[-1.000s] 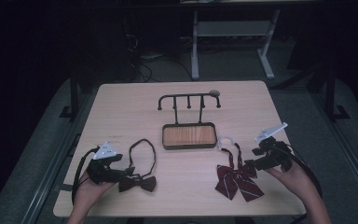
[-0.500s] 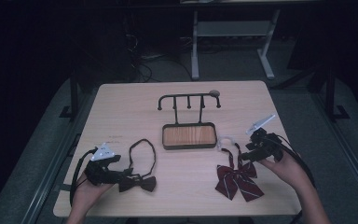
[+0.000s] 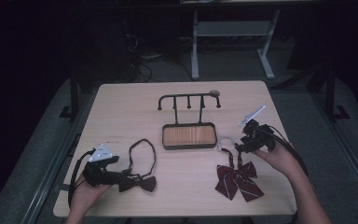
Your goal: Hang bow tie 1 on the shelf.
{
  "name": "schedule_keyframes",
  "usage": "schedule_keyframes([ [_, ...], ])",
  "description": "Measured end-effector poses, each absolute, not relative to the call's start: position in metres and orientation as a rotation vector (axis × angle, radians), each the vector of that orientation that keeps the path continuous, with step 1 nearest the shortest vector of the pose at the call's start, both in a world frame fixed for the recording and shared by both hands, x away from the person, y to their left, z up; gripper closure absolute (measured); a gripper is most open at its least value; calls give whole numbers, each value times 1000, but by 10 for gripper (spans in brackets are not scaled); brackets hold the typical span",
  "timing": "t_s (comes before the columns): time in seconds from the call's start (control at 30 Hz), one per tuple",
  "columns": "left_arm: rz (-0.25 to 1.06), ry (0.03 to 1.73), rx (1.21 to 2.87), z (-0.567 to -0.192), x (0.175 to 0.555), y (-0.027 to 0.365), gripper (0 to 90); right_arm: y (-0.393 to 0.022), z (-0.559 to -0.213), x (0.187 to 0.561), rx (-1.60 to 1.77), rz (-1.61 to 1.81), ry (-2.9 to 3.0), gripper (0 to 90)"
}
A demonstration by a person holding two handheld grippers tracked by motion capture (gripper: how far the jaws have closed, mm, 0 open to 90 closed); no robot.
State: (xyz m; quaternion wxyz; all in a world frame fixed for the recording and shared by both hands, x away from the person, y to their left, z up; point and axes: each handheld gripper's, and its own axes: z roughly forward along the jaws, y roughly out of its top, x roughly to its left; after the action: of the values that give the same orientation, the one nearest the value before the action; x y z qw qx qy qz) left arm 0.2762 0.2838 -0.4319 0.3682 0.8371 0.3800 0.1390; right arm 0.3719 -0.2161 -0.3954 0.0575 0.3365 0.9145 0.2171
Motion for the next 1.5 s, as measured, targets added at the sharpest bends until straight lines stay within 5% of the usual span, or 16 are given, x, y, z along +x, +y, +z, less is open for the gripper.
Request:
schedule_keyframes([
  [1.5,372,980,2144,-431,275,285,261,-202,-435,421,1125,417,2825,630],
])
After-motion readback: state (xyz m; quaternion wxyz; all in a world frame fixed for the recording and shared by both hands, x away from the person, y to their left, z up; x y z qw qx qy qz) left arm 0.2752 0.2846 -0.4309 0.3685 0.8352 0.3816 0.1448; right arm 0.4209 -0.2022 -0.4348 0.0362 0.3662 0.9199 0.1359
